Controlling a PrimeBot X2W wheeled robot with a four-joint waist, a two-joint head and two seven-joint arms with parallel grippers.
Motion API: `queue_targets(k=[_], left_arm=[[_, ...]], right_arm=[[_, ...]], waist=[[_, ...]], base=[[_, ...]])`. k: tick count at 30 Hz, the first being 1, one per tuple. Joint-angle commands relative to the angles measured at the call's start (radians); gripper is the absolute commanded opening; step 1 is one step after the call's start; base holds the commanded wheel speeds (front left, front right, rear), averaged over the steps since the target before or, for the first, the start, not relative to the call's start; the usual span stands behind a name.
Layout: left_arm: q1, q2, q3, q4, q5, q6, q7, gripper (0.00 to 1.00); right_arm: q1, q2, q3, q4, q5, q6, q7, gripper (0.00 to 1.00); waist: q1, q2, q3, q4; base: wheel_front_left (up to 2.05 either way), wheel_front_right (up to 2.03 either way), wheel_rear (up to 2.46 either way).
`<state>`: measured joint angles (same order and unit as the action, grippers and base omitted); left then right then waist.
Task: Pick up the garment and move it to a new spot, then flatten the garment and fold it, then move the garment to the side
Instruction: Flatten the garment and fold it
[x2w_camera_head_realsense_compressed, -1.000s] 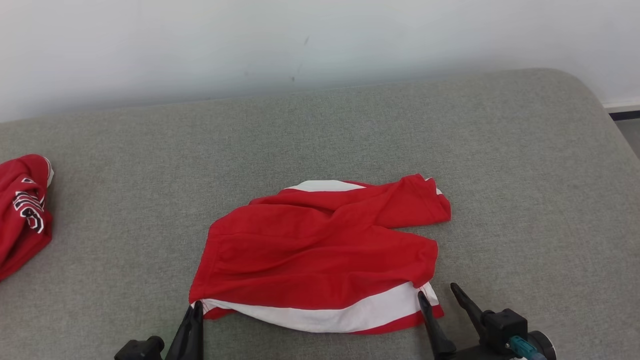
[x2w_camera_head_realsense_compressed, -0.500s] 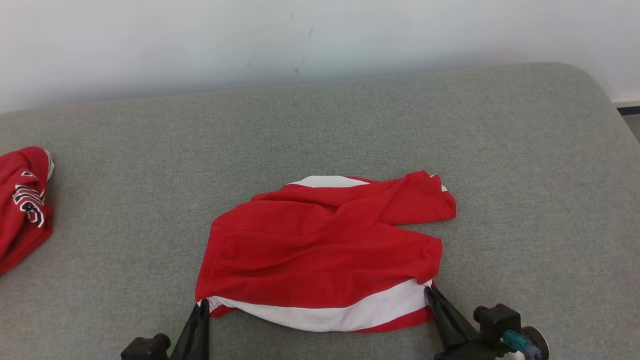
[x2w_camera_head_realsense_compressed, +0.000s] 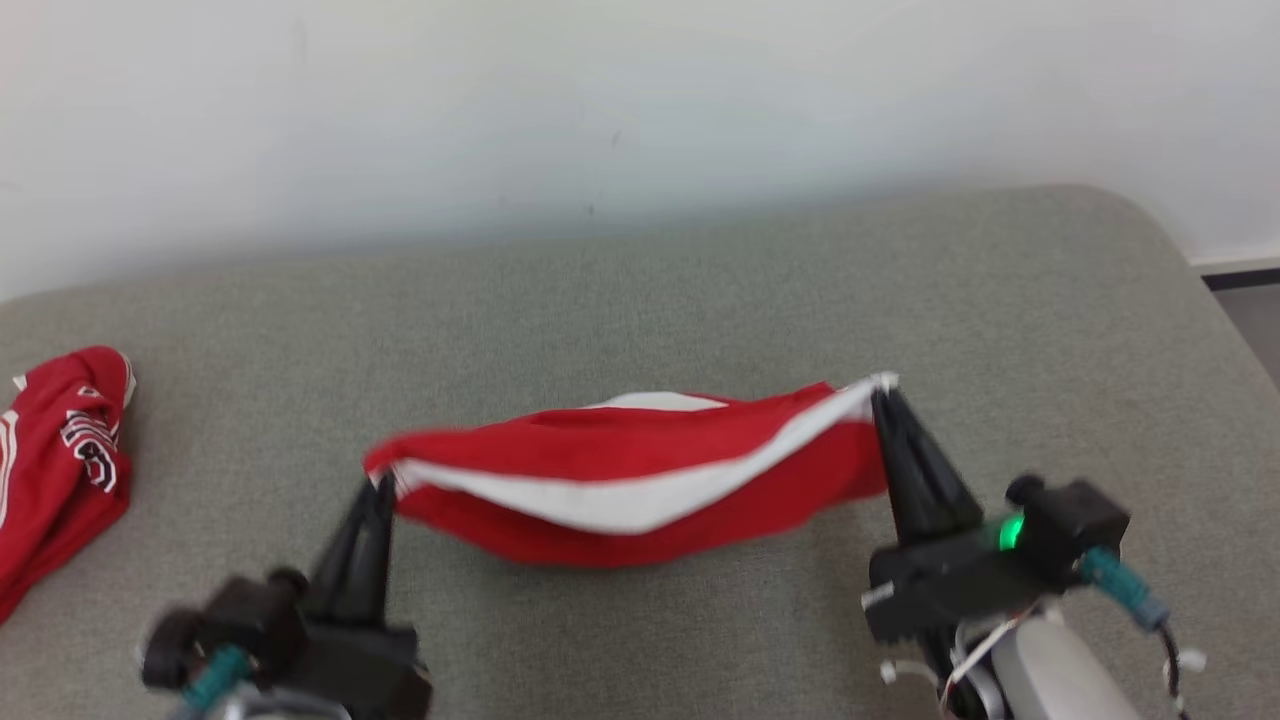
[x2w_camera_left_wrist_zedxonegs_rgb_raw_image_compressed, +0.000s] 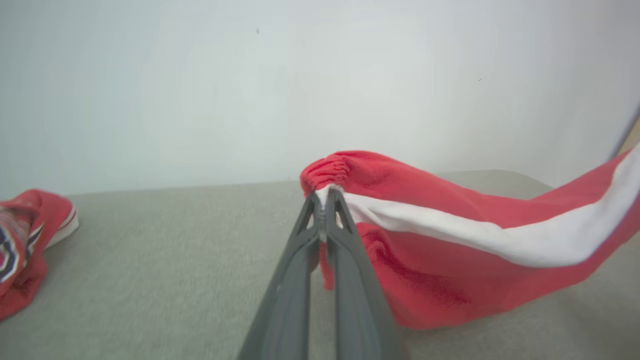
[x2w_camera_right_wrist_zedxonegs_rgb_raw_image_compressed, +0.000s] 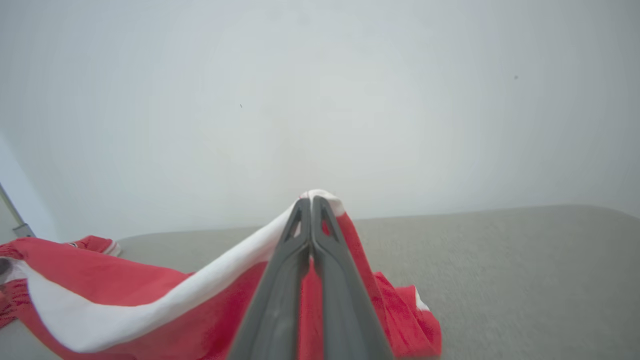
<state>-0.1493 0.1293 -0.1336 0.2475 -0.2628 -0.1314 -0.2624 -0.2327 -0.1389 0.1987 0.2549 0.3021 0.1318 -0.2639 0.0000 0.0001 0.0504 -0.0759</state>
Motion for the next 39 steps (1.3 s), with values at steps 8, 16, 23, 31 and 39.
queue_targets(k=[8, 16, 23, 31, 39], left_arm=[[-0.255, 0.239, -0.070, -0.086, -0.038, 0.002, -0.004, 0.00], [-0.515, 0.437, -0.180, -0.046, -0.125, 0.002, 0.052, 0.00], [-0.641, 0.476, -0.280, 0.004, -0.189, 0.002, 0.116, 0.00], [-0.886, 0.432, -0.366, 0.153, -0.161, 0.002, 0.101, 0.00], [-1.139, 0.338, -0.342, 0.333, -0.115, 0.012, 0.002, 0.00]], right_arm=[[-0.211, -0.032, -0.007, -0.113, 0.044, -0.002, 0.000, 0.00], [-0.426, -0.090, 0.013, -0.108, 0.067, -0.002, 0.000, 0.00], [-0.563, -0.138, 0.068, 0.013, 0.066, -0.002, 0.000, 0.00], [-0.838, -0.192, 0.100, 0.184, 0.007, -0.002, 0.000, 0.00], [-1.029, -0.189, -0.050, 0.191, -0.112, -0.003, 0.000, 0.00]], waist=[[0.0000, -0.0001, -0.110, -0.018], [0.0000, -0.0001, -0.130, -0.012], [0.0000, -0.0001, -0.034, 0.013], [0.0000, -0.0001, 0.244, 0.040], [0.0000, -0.0001, 0.375, 0.056]], base=[[0.00, 0.00, 0.00], [0.00, 0.00, 0.00], [0.00, 0.00, 0.00], [0.00, 0.00, 0.00], [0.00, 0.00, 0.00]])
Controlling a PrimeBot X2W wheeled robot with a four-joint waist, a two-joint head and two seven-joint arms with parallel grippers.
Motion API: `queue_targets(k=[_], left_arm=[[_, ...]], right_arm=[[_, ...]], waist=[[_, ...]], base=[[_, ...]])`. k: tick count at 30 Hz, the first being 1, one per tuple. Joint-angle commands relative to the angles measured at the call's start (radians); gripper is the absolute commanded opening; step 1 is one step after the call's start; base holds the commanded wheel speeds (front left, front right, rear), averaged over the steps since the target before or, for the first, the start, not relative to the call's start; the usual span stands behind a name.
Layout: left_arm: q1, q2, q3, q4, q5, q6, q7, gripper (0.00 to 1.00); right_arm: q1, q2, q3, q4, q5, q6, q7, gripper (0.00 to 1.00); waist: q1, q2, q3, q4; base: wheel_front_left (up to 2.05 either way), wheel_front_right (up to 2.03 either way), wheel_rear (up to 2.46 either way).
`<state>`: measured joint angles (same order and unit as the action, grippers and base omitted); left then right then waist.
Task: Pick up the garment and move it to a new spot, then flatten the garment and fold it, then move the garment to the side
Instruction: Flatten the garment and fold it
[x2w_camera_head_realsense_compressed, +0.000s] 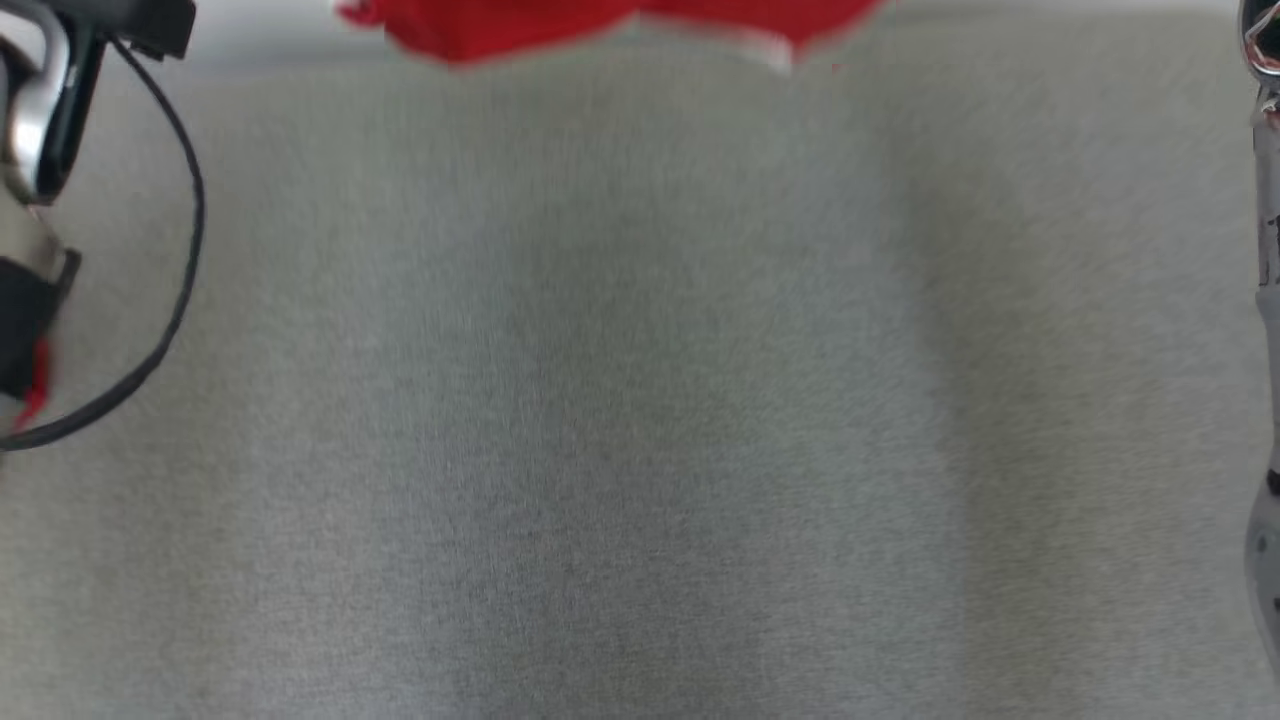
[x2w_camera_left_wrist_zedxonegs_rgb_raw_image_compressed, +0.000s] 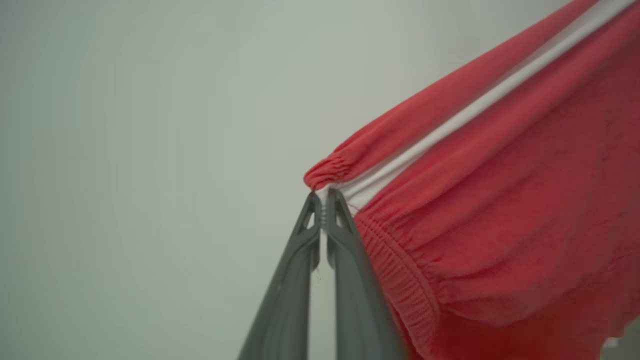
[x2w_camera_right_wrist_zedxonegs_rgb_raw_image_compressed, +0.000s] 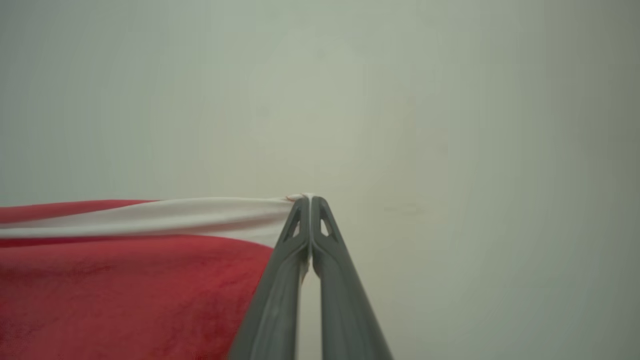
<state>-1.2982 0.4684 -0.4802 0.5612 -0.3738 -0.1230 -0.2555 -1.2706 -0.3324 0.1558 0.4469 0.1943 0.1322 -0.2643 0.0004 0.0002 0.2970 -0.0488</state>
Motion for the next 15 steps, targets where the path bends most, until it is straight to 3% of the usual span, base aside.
queue_targets(k=[1, 9, 11, 15], left_arm=[[0.011, -0.011, 0.005, 0.031, -0.009, 0.001, -0.006, 0.00], [0.221, -0.095, 0.044, 0.004, -0.053, -0.004, -0.010, 0.00], [0.371, -0.143, 0.045, -0.004, -0.086, -0.006, -0.010, 0.00], [0.561, -0.175, 0.018, 0.019, -0.139, -0.006, -0.010, 0.00]], right_arm=[[0.021, 0.006, -0.011, -0.013, -0.010, -0.003, 0.000, 0.00], [0.292, -0.010, -0.017, -0.097, 0.034, -0.003, 0.000, 0.00], [0.474, 0.005, -0.041, -0.137, 0.054, -0.003, 0.000, 0.00], [0.698, 0.032, -0.053, -0.164, 0.076, -0.003, 0.000, 0.00]], waist=[[-0.0004, -0.0002, 0.134, 0.029], [-0.0004, -0.0002, 0.120, 0.031], [-0.0004, -0.0002, 0.089, 0.026], [-0.0004, -0.0002, 0.028, 0.014]], base=[[0.00, 0.00, 0.00], [0.00, 0.00, 0.00], [0.00, 0.00, 0.00], [0.00, 0.00, 0.00]])
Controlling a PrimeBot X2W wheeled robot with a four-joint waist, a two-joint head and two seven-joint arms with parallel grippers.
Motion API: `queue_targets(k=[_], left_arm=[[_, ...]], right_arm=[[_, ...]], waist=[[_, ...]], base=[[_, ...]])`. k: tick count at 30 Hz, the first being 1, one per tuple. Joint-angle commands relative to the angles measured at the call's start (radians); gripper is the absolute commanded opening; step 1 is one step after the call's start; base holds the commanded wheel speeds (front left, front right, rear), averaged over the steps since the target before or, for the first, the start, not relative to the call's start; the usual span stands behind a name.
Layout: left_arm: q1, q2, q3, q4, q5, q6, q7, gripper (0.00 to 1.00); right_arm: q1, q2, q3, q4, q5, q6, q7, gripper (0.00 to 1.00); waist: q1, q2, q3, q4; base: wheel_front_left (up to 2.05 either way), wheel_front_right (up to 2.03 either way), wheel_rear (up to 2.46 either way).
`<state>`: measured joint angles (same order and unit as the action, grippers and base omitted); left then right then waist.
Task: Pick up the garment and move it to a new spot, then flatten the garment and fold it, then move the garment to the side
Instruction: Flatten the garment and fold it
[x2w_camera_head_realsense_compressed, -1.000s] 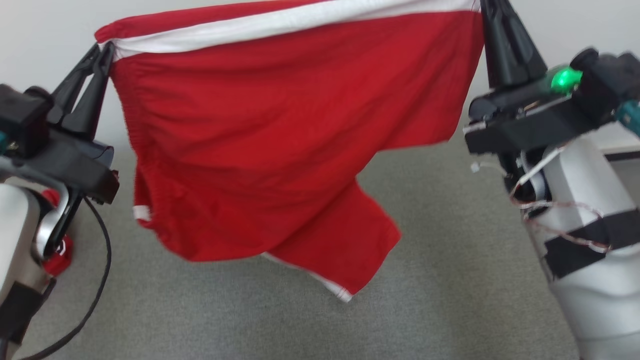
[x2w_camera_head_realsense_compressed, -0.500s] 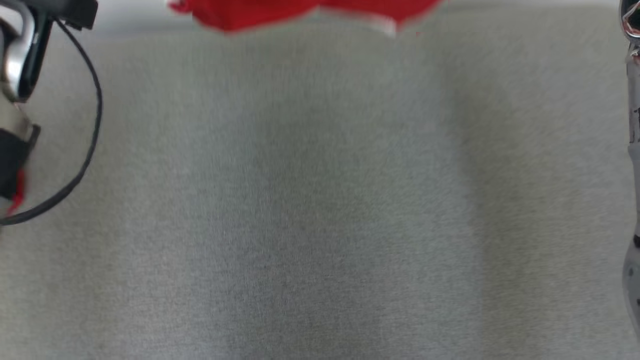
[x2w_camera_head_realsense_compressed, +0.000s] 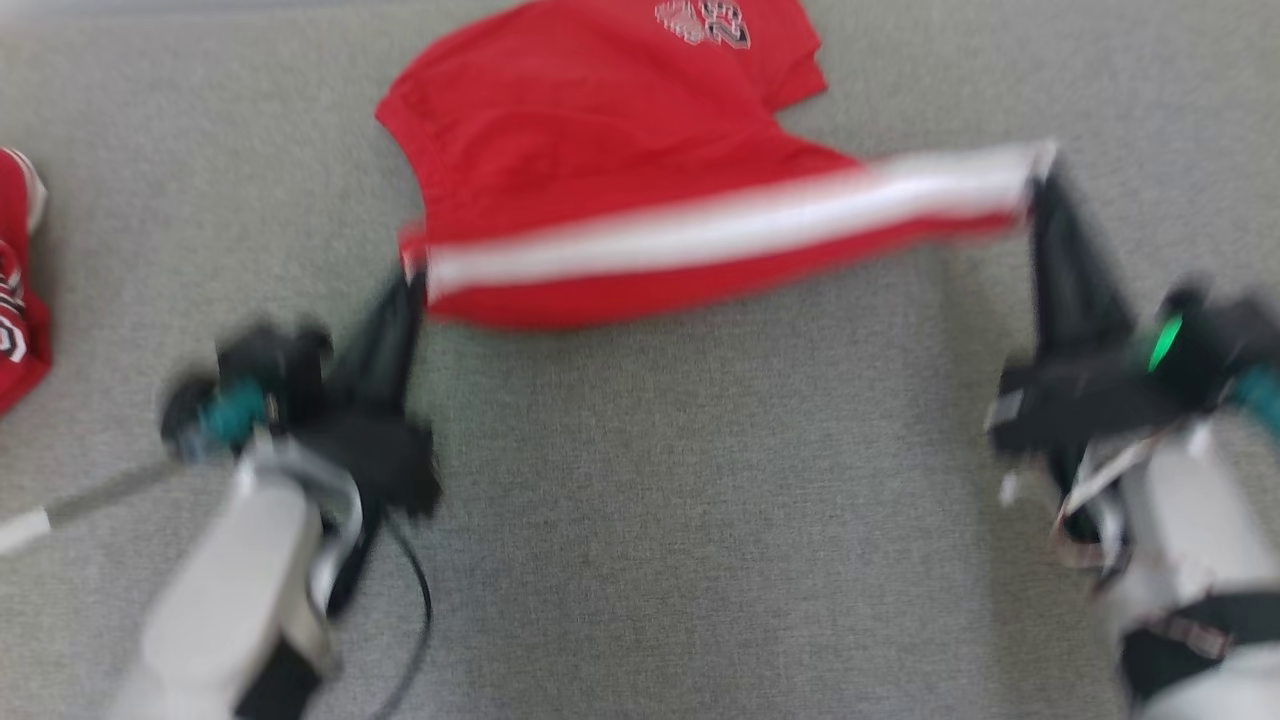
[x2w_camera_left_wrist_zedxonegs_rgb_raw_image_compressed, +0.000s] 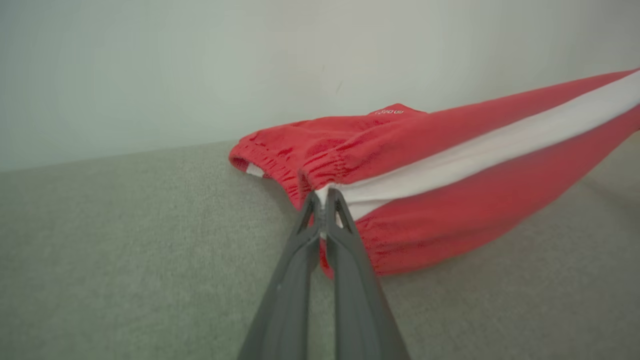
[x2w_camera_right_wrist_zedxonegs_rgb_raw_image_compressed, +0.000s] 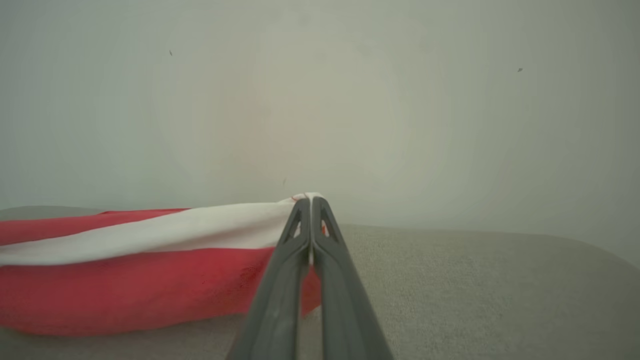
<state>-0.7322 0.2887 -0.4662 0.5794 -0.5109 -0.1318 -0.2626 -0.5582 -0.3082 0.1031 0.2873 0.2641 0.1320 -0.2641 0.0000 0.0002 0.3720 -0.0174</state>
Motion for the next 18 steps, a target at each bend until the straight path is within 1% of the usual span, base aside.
queue_targets(k=[1, 3, 8, 11, 13, 14, 18], left_arm=[[0.039, -0.004, 0.004, 0.004, -0.019, 0.003, -0.003, 0.00], [0.118, -0.018, 0.010, 0.009, -0.027, 0.003, -0.003, 0.00], [0.294, -0.046, 0.041, 0.017, -0.030, 0.003, -0.003, 0.00], [0.382, -0.056, 0.038, 0.019, -0.017, 0.002, -0.003, 0.00], [0.441, -0.061, 0.059, 0.017, -0.017, 0.002, -0.003, 0.00], [0.500, -0.069, 0.057, 0.014, -0.008, 0.002, -0.003, 0.00], [0.584, -0.066, 0.074, -0.004, -0.001, 0.002, -0.003, 0.00]], right_arm=[[0.034, 0.013, -0.004, -0.005, 0.011, -0.003, 0.000, 0.00], [0.129, 0.021, 0.000, 0.004, 0.011, -0.003, 0.000, 0.00], [0.292, 0.047, -0.002, 0.033, -0.005, -0.003, 0.000, 0.00], [0.364, 0.055, 0.004, 0.044, -0.025, -0.003, 0.000, 0.00], [0.409, 0.065, 0.002, 0.055, -0.029, -0.003, 0.000, 0.00], [0.445, 0.071, 0.005, 0.064, -0.033, -0.003, 0.000, 0.00], [0.495, 0.083, 0.007, 0.072, -0.048, -0.003, 0.000, 0.00]], waist=[[0.0000, -0.0002, -0.064, -0.021], [0.0000, -0.0002, -0.101, -0.029], [0.0000, -0.0002, -0.197, -0.047], [0.0000, -0.0002, -0.260, -0.053], [0.0000, -0.0002, -0.299, -0.057], [0.0000, -0.0002, -0.336, -0.059], [0.0000, -0.0002, -0.381, -0.063]], base=[[0.00, 0.00, 0.00], [0.00, 0.00, 0.00], [0.00, 0.00, 0.00], [0.00, 0.00, 0.00], [0.00, 0.00, 0.00], [0.00, 0.00, 0.00], [0.00, 0.00, 0.00]])
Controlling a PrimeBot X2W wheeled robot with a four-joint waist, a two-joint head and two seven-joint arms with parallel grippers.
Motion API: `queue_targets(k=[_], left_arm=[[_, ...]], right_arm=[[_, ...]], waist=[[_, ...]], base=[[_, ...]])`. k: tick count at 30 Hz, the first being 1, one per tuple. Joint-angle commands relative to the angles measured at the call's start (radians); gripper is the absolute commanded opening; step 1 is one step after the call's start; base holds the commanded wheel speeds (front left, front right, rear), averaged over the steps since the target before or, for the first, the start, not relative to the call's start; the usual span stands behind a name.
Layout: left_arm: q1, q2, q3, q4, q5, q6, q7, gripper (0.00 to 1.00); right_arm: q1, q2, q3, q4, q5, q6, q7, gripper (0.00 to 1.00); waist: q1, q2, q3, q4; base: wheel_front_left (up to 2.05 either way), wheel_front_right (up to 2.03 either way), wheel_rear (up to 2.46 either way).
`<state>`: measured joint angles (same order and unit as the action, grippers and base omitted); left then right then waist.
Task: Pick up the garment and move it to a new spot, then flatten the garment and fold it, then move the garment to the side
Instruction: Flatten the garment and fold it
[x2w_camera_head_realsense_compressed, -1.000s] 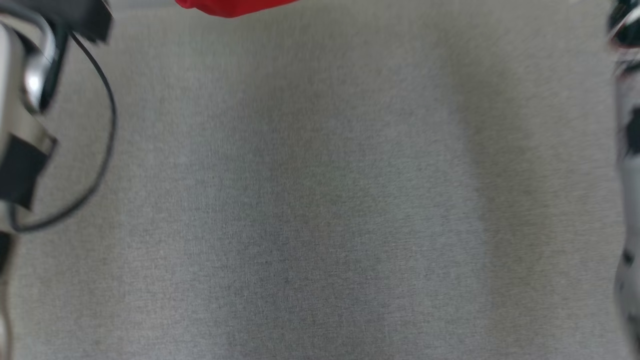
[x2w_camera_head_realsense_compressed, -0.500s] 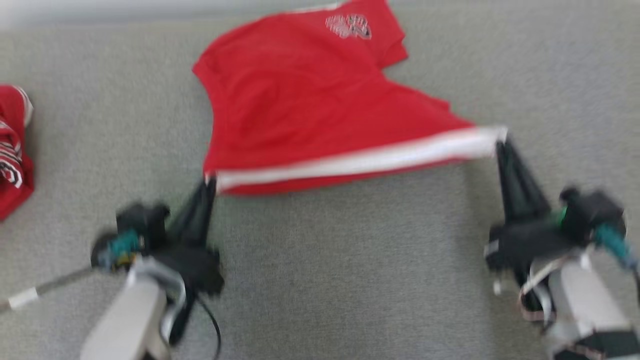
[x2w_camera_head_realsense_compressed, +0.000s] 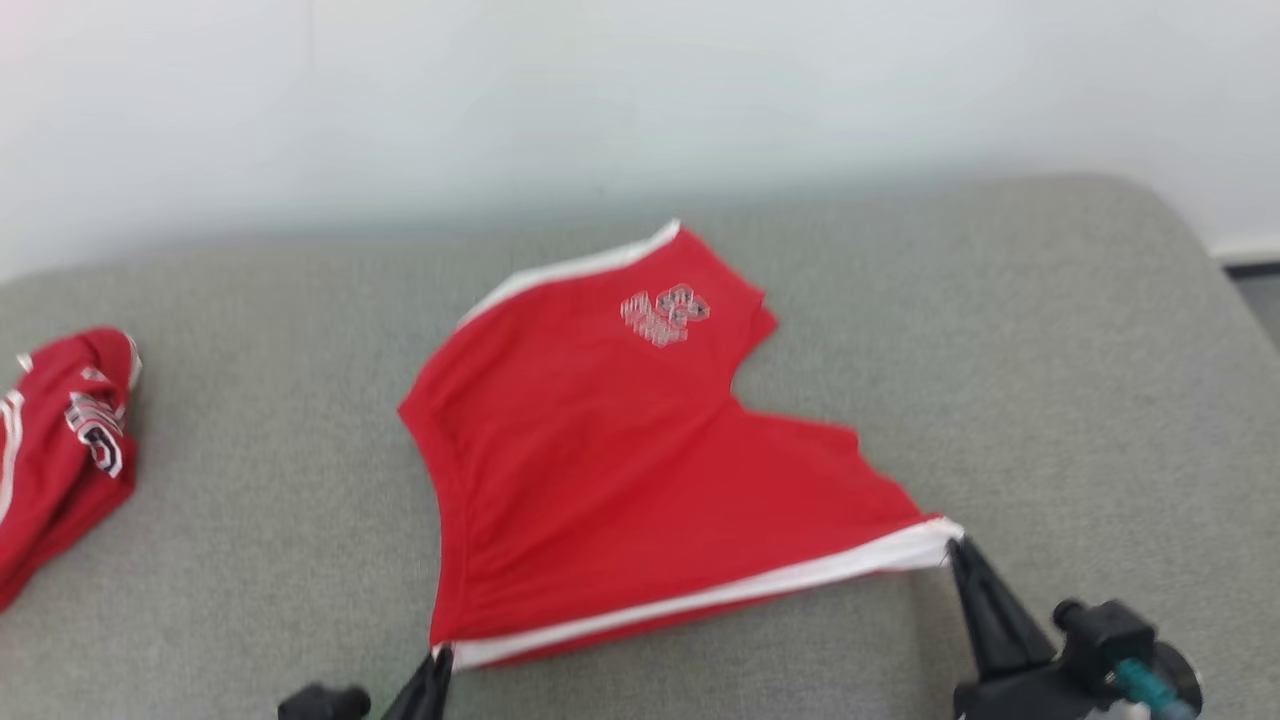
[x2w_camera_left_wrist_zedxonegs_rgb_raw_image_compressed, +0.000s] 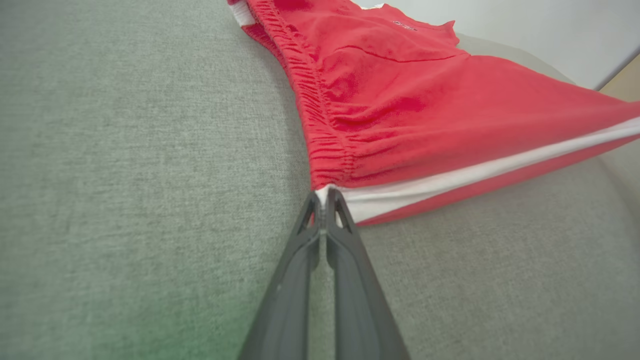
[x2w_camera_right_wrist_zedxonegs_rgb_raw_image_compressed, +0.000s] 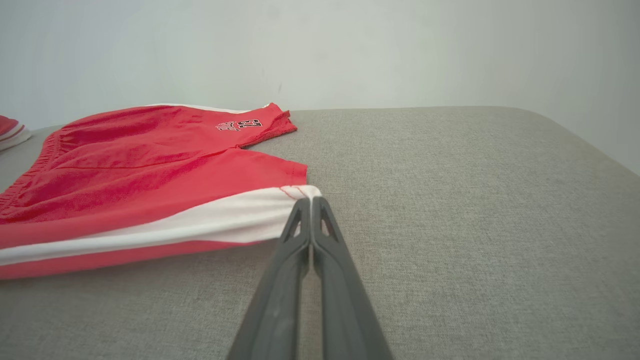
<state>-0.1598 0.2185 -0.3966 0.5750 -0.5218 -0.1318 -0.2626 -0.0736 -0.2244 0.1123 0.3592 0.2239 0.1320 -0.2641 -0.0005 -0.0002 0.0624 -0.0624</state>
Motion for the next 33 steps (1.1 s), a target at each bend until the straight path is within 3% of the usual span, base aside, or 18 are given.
queue_targets(k=[1, 13, 25, 33], left_arm=[[0.034, 0.004, 0.005, -0.003, 0.012, 0.002, -0.003, 0.00], [0.209, -0.017, 0.081, -0.056, 0.061, 0.002, -0.003, 0.00], [0.280, -0.044, 0.119, -0.102, 0.077, 0.002, -0.003, 0.00], [0.224, -0.041, 0.134, -0.192, 0.114, 0.002, -0.003, 0.00]], right_arm=[[0.024, -0.007, 0.010, 0.002, -0.021, -0.003, 0.000, 0.00], [0.146, 0.020, -0.007, 0.013, -0.039, -0.003, 0.000, 0.00], [0.206, 0.012, -0.018, -0.026, -0.035, -0.003, 0.000, 0.00], [0.102, 0.039, -0.031, -0.062, -0.022, -0.003, 0.000, 0.00]], waist=[[0.0005, 0.0002, -0.083, -0.018], [0.0005, 0.0002, -0.153, -0.024], [0.0005, 0.0002, -0.160, -0.021], [0.0005, 0.0002, -0.115, 0.025]], base=[[0.00, 0.00, 0.00], [0.00, 0.00, 0.00], [0.00, 0.00, 0.00], [0.00, 0.00, 0.00]])
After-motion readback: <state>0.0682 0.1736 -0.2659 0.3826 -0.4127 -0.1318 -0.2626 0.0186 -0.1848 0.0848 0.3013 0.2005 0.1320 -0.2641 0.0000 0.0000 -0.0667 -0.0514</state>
